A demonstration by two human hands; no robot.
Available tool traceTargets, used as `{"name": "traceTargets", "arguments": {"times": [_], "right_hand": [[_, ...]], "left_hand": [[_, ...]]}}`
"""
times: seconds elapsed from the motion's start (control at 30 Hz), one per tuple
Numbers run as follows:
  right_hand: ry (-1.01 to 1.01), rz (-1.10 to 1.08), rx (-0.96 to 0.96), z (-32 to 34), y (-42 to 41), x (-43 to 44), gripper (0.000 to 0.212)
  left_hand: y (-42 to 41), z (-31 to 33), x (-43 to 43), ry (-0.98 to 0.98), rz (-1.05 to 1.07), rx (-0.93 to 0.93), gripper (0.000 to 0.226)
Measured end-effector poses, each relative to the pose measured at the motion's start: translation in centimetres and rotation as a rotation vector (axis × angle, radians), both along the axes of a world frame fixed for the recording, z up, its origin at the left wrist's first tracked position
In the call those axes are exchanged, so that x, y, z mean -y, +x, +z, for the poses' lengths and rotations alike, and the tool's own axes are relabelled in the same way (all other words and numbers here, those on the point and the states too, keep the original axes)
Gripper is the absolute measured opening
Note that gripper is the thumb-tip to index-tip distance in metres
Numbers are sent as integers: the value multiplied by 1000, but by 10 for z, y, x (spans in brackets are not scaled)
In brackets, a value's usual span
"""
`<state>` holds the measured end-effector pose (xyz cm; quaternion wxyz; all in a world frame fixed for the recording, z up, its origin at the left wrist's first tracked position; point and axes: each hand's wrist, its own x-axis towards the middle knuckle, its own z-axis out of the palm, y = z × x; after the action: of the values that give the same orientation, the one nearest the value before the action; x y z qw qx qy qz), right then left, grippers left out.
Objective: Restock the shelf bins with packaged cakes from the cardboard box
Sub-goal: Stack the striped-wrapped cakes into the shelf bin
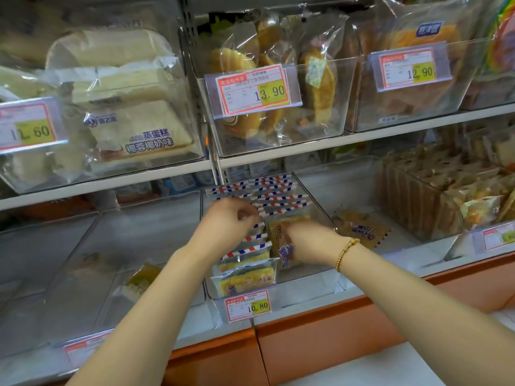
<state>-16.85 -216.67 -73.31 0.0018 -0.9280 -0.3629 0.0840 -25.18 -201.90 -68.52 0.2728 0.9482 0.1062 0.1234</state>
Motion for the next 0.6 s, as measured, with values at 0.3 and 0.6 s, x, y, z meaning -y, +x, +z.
{"name": "traceTargets", "arguments": {"times": [0.3,0.6], "right_hand": [[-61,7,-181,-17,3,-16,27],[505,125,294,69,-91,-31,14]], "left_hand": [[-58,-23,-11,42,25,95,38],[-189,-39,-73,10,70,81,21]]}}
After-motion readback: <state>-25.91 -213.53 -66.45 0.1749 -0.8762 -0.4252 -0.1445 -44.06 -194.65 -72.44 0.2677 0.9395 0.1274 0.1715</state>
